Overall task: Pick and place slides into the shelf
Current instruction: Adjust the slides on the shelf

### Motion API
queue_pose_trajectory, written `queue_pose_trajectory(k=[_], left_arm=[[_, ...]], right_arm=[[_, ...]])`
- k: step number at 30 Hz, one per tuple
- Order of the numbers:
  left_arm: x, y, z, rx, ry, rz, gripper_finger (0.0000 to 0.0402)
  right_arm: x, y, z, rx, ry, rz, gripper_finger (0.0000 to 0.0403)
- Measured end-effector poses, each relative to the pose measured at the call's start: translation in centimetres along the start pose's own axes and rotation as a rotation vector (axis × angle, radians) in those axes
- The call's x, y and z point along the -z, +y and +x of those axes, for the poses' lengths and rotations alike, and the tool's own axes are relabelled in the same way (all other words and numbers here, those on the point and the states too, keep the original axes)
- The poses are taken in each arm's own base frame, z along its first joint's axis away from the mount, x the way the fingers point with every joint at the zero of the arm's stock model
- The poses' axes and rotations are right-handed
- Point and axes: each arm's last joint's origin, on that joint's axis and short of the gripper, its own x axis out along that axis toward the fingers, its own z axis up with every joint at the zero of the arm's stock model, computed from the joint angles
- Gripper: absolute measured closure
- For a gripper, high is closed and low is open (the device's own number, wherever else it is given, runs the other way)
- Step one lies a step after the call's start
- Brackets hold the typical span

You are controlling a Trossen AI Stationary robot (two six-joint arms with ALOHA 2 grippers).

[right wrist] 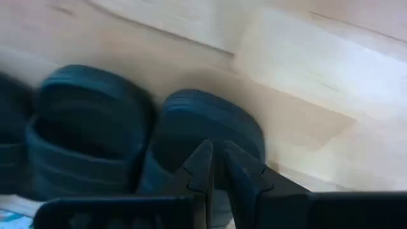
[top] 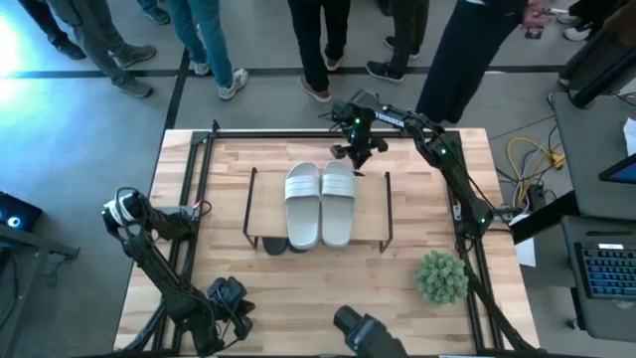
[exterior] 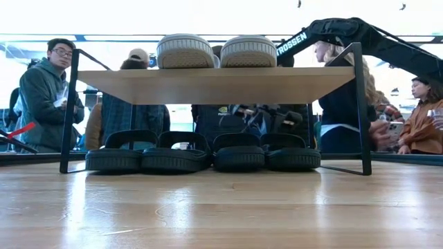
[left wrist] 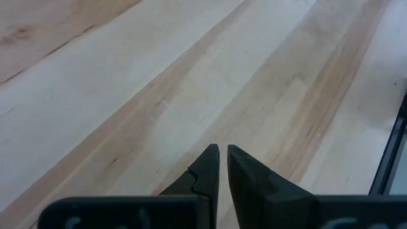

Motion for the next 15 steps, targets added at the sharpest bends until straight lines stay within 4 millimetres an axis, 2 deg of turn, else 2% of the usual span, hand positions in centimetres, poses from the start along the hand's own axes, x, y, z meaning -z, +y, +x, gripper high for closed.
queue_pose_trajectory(k=[8,11,15], left_arm=[[0.0,0.0,0.0,0.001,-0.001,0.002,0.0385],[0.0,0.0,0.0,0.001,-0.001,0.002,0.0385],[0.0,-0.1,-0.1,0.003,0.0,0.0,0.0385]], right_arm=[[-0.6,-0.5,2.5,0.055,-0.013,0.014,0.0374],[-0.9,-0.5,2.6,0.048,-0.034,0.008,0.0374],[-0.8,-0.2,1.7,0.041,-0.055,-0.002,0.0374]])
